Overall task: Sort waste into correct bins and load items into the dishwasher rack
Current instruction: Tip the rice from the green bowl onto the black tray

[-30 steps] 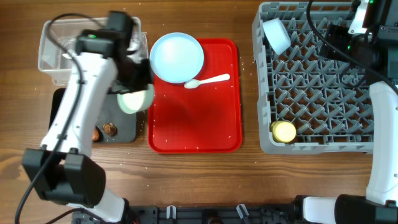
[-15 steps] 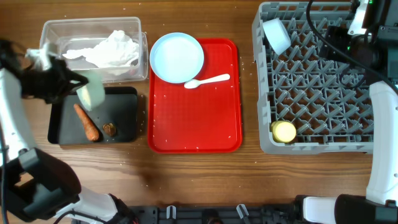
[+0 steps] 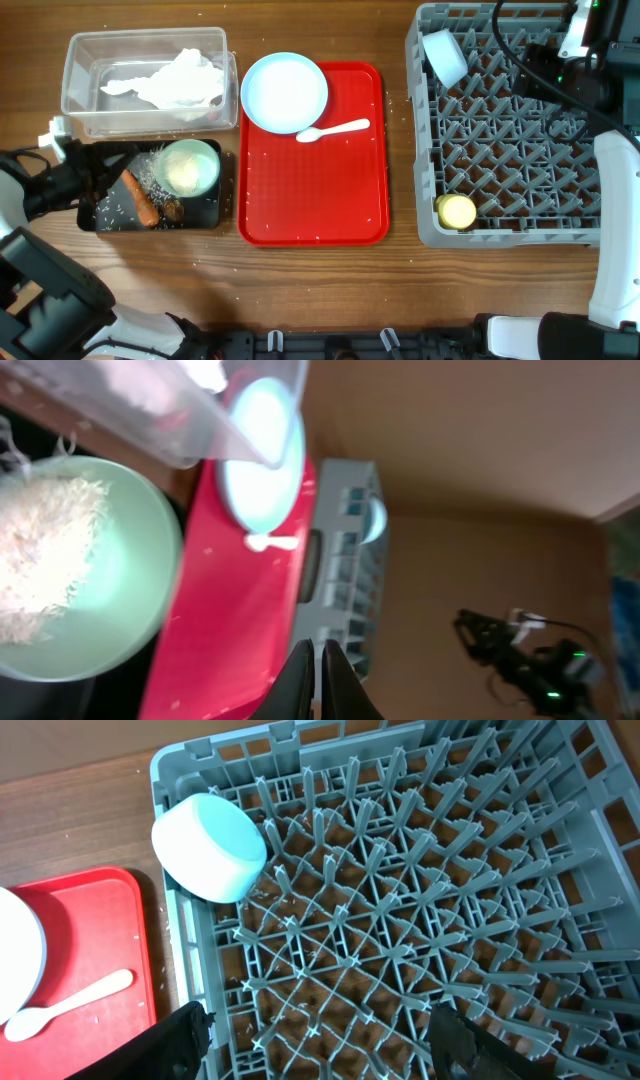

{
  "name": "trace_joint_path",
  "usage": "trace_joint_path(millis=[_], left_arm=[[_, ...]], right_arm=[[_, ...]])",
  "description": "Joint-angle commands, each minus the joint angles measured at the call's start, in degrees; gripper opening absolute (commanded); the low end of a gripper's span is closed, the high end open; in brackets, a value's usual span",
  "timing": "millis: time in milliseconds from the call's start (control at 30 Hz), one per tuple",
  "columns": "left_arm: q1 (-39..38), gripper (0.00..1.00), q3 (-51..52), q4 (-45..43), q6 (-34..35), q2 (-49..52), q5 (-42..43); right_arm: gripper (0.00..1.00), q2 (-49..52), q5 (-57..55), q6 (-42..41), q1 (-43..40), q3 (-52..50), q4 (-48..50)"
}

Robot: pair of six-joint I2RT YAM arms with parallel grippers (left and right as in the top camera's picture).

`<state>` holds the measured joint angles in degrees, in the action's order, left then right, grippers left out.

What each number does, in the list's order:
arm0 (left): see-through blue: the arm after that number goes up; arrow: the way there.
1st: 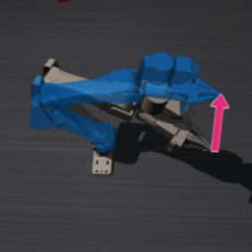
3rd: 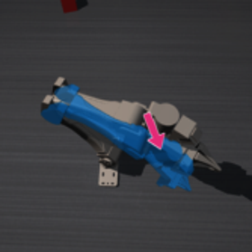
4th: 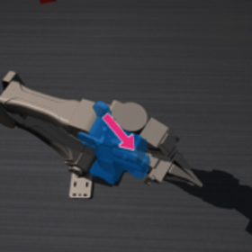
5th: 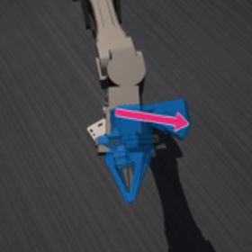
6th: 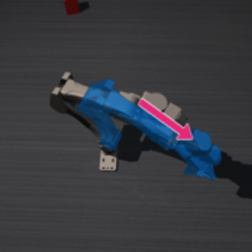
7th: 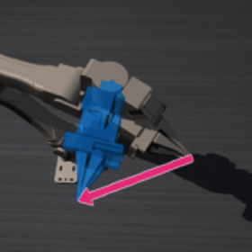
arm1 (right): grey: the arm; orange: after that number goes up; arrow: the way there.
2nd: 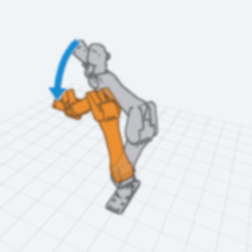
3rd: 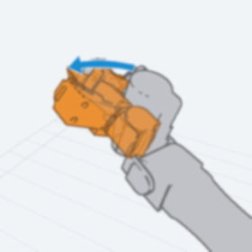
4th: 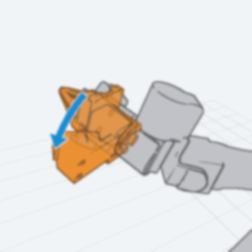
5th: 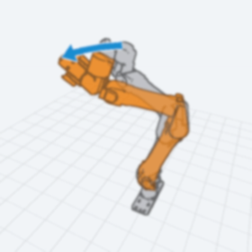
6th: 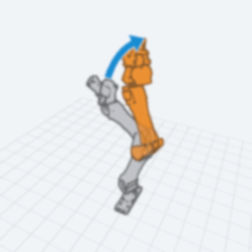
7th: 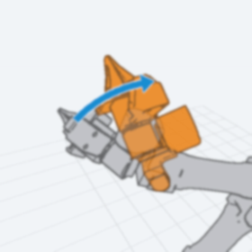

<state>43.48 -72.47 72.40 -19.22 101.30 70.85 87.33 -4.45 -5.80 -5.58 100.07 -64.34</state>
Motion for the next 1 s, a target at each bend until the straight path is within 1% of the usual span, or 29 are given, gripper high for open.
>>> trace_joint_path(millis=[0, 100, 167, 200, 267, 333, 367, 400, 433, 467, 533, 567, 600, 633, 700, 767, 800, 833, 867, 967], left_arm=[[1.01, 0.04, 0.26, 1.44, -1.36, 0.31, 6.95], [1.05, 0.04, 0.26, 1.64, -1.42, 0.31, 6.34], [0.92, 0.04, 0.26, 0.76, -1.62, 0.31, 2.12], [0.42, 0.05, 0.26, -0.09, -1.60, 0.31, -2.08], [-1.31, 0.12, 0.26, -0.98, -1.57, 0.28, -6.80], [-4.72, 0.27, 0.15, -1.53, -1.55, 0.22, -9.81], [-6.71, 0.32, -0.02, -1.79, -1.46, 0.15, -11.54], [-8.90, 0.32, -0.33, -2.23, -0.66, -0.04, -13.64], [-11.30, 0.33, -0.66, -3.19, 1.70, -0.24, -16.74], [-14.78, 0.34, -1.09, -4.48, 5.16, -0.52, -22.21], [-21.05, 0.37, -1.81, -6.14, 9.99, -0.87, -32.15], [-25.57, 0.38, -2.23, -7.17, 11.47, -0.87, -38.23], [-27.98, 0.40, -2.23, -7.96, 12.41, -0.87, -41.75], [-31.65, 0.40, -2.23, -8.85, 14.08, -0.87, -48.50], [-37.88, 0.40, -2.23, -9.49, 16.59, -0.87, -62.97], [-40.79, 0.40, -2.21, -9.66, 18.45, -0.87, -69.92], [-41.86, 0.38, -2.05, -9.70, 19.37, -0.87, -73.72], [-42.32, 0.34, -1.99, -10.10, 19.93, -0.87, -76.13], [-42.05, 0.33, -1.99, -10.80, 19.96, -0.87, -75.93], [-41.72, 0.35, -0.09, -13.99, 19.37, -0.81, -75.38]], right_arm=[[0.73, 0.59, 1.14, -0.33, -0.11, -0.35, -0.31], [0.73, 0.59, 1.14, -0.33, -0.11, -0.35, -0.48], [0.73, 0.59, 1.14, -0.33, -0.11, -0.35, -0.46], [0.73, 0.59, 1.14, -0.33, -0.11, -0.35, -0.46], [0.73, 0.59, 1.16, -0.35, -0.11, -0.35, -0.46], [0.73, 0.59, 1.57, -0.37, -0.11, -0.35, -0.48], [0.73, 0.59, 1.55, -0.37, -0.11, -0.35, -0.55], [0.73, 0.59, 1.55, -0.39, -0.11, -0.35, -0.74], [0.73, 0.59, 1.55, -0.37, -0.11, -0.35, -0.96], [0.73, 0.59, 1.55, -0.35, -0.11, -0.35, -1.25], [0.74, 0.59, 1.53, -0.35, -0.11, -0.35, -1.53], [0.74, 0.59, 1.53, -0.35, -0.11, -0.35, -1.60], [0.74, 0.59, 1.51, -0.33, -0.11, -0.35, -1.57], [0.77, 0.59, 1.51, -0.31, -0.11, -0.35, -1.57], [0.77, 0.59, 1.53, -0.22, -0.11, -0.35, -1.60], [0.78, 0.59, 1.53, -0.22, -0.11, -0.35, -1.57], [0.78, 0.59, 1.51, -0.22, -0.11, -0.35, -1.60], [0.78, 0.59, 1.51, -0.20, -0.11, -0.35, -1.73], [0.78, 0.59, 1.51, -0.17, -0.11, -0.35, -1.73], [0.78, 0.59, 1.53, -0.22, -0.11, -0.35, -1.73]])
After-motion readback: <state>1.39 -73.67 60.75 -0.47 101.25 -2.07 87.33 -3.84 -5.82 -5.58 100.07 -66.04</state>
